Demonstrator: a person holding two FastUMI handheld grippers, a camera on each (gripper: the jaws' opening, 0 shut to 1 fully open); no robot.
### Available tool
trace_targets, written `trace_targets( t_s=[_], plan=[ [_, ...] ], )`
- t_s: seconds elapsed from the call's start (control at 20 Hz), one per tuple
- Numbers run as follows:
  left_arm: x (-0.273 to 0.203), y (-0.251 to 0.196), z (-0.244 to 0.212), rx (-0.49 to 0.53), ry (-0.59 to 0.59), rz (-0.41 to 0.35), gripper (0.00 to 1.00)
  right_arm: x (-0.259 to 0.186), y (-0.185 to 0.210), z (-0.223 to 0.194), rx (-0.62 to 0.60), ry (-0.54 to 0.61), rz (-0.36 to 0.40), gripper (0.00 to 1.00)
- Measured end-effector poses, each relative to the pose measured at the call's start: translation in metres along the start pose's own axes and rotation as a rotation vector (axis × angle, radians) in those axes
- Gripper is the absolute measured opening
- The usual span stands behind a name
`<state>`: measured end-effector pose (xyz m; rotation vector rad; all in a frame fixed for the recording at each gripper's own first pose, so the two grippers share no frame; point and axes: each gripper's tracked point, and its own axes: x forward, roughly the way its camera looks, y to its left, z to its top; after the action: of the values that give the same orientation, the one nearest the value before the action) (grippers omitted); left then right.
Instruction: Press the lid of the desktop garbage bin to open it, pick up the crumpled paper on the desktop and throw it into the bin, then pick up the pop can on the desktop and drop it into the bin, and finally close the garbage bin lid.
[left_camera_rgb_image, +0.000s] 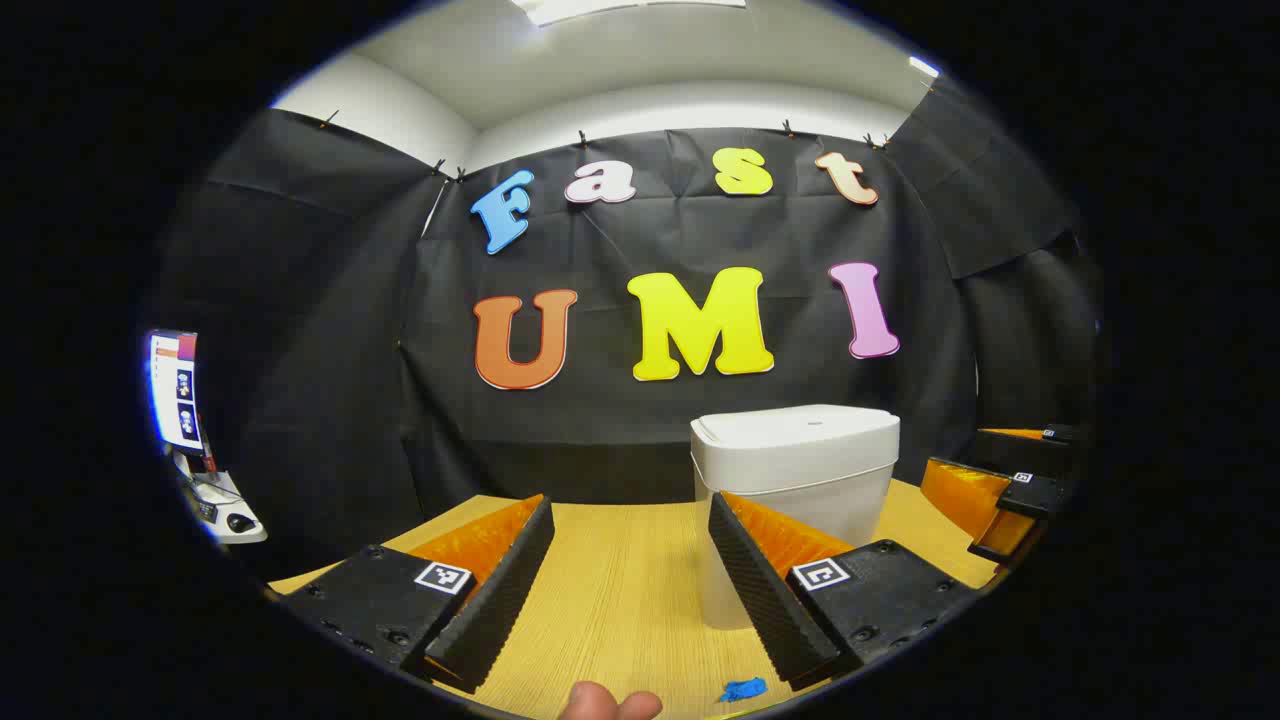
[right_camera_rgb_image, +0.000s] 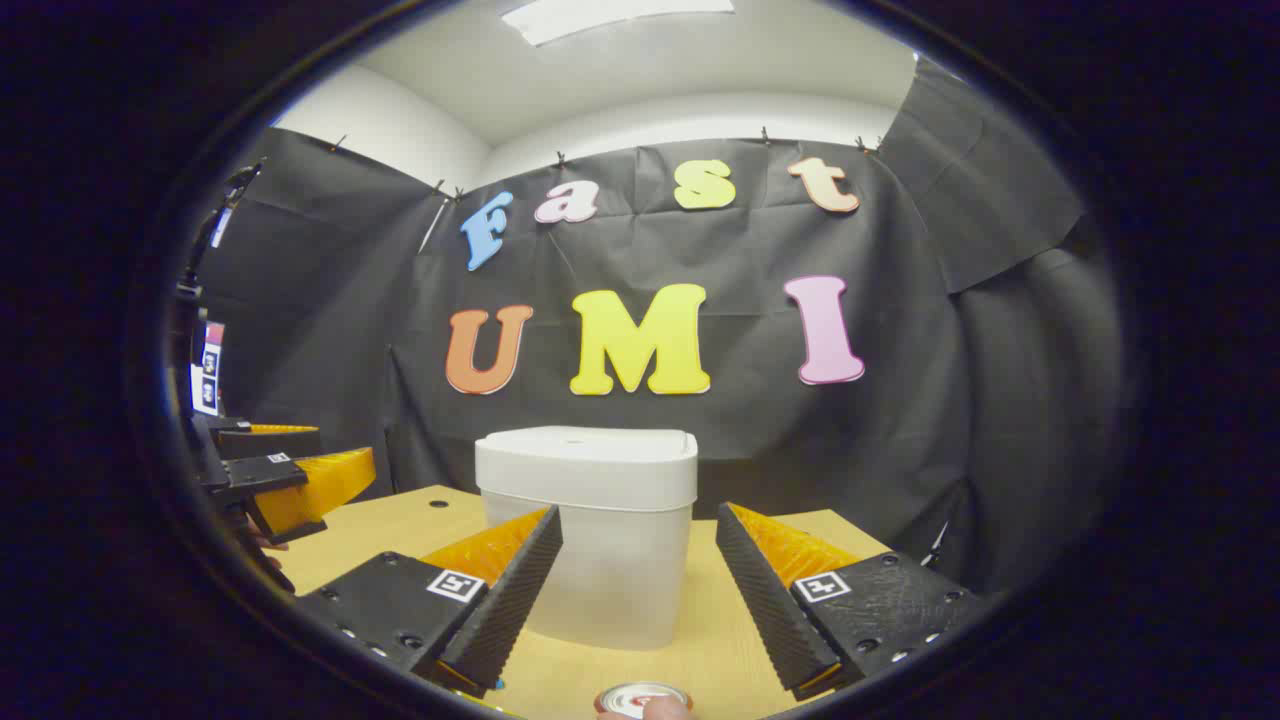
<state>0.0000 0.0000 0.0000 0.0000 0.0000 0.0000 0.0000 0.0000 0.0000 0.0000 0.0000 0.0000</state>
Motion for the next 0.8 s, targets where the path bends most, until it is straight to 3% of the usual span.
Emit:
trace_targets(
  t_s=[0.8],
  plan=[
    [0.005,0.004,0.0,-0.001,0.0,0.017,1.0,0.002,-0.027,-0.001,0.009,-0.006,-0.061,0.95]
  ],
)
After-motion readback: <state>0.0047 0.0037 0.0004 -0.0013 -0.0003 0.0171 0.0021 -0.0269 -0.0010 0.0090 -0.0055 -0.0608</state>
